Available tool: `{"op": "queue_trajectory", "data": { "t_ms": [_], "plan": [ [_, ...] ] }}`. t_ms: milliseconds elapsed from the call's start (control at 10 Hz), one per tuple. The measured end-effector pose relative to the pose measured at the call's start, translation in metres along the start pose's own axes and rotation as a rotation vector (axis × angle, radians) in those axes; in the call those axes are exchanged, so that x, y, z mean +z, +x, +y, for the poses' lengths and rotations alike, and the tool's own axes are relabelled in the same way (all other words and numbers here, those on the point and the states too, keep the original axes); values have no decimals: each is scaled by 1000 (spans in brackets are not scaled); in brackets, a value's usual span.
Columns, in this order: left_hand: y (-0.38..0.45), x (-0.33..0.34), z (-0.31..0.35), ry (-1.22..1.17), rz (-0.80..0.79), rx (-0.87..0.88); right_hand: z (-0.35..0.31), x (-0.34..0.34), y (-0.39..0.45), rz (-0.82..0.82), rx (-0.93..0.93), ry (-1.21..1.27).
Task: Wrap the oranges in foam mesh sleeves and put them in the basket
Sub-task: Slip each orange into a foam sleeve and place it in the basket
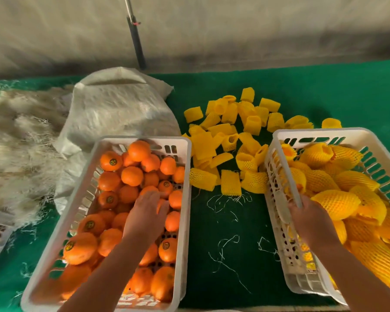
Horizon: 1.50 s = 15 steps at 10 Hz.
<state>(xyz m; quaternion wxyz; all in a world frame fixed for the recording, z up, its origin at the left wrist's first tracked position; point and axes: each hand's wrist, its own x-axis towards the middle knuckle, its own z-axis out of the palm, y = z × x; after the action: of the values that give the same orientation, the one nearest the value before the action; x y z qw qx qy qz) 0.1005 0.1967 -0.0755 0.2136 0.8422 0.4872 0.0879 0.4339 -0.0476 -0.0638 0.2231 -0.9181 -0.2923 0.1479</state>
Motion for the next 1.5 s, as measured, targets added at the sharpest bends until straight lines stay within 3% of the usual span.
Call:
{"op": "queue_trajectory", "data": {
  "t_ms": [200,500,600,700,800,900,1100,1200,1400,1500],
  "plan": [
    [33,4,-25,304,-104,-129,0,0,-2,-6,14,49],
    [57,26,-40,365,-72,-207,-2,5,-2,109,16,60],
    [54,20,-44,199,-1,-211,-3,2,-4,207,-38,12],
    [41,5,-33,-200,150,-264,-7,2,-8,324,-266,-58],
    [29,-10,2,-753,136,-281,-23,13,-4,266,-469,-81],
    [26,-7,49,-1003,33,-202,-46,34,13,79,-481,-122],
    [31,24,95,-582,-30,113,-66,72,67,-366,-381,-465],
    [35,37,97,-344,-42,258,-73,88,92,-508,-364,-564],
    [42,41,100,-143,-56,333,-87,105,122,-583,-392,-828],
    [43,40,100,-152,-76,334,-91,108,129,-509,-387,-937]
  ]
}}
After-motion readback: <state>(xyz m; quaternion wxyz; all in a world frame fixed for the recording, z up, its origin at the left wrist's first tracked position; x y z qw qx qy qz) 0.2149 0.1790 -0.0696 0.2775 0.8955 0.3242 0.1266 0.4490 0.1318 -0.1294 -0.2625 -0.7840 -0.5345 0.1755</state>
